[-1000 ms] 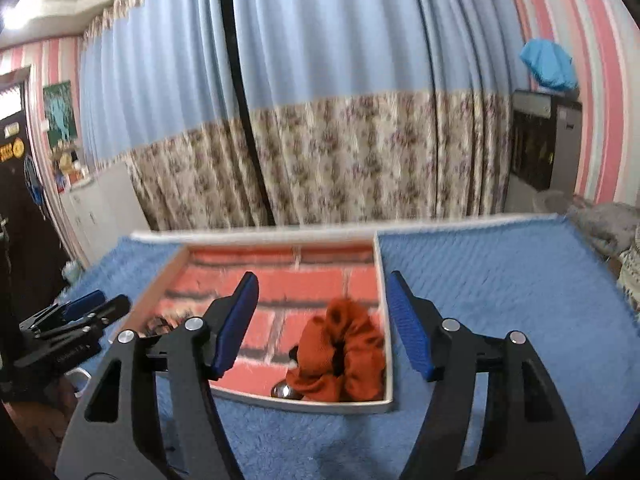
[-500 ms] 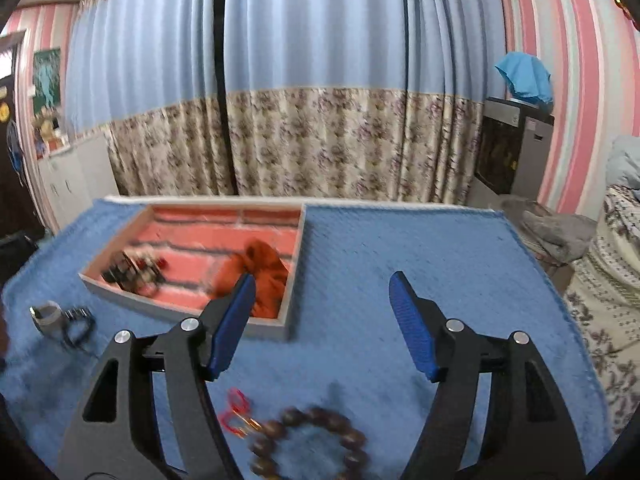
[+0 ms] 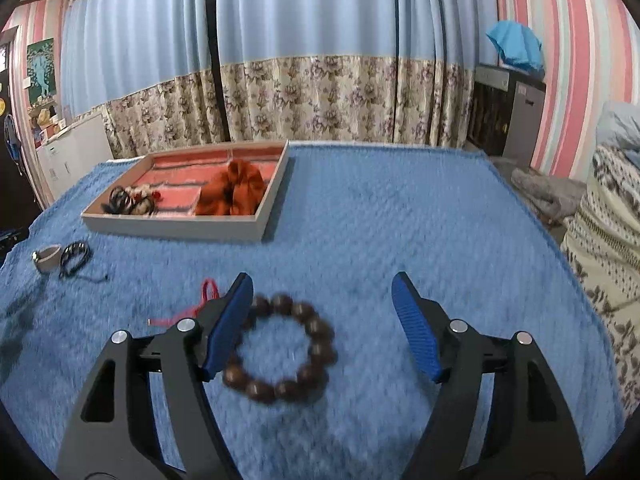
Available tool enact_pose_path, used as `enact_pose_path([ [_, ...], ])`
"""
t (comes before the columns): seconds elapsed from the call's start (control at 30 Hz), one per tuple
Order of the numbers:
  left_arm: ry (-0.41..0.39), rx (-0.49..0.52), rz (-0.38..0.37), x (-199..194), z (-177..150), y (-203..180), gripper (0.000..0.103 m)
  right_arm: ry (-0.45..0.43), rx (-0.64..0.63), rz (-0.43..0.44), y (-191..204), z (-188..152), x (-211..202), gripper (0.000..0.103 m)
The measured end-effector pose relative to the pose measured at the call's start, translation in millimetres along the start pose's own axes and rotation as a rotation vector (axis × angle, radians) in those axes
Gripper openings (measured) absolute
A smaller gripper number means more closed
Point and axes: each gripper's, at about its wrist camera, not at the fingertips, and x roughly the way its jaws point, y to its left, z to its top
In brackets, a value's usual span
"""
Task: Organize jewelry
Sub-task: 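Grasp the white-band watch with the left tool while the right tool grasps the wooden bead bracelet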
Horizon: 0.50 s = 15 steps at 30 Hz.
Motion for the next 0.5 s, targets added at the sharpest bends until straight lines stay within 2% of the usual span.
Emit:
enact_pose_path([
  [0.27, 0.078, 0.127, -0.065, 15.6, -20.2, -40.6, 0.062, 0.063, 0.024, 0.039, -1.4, -24.0, 5.6, 0.073],
  [0.4, 0.131, 0.178, -0.019, 35.7, -19.9, -49.9, 0.065, 0.078, 0.016, 0.045, 0.5, -26.0, 8.1, 0.073],
  [0.5, 0.168, 0.150, 0.002, 49.8, -19.4, -44.4, 0.068, 0.081, 0.023, 0.047, -0.1, -24.8, 9.9, 0.073],
])
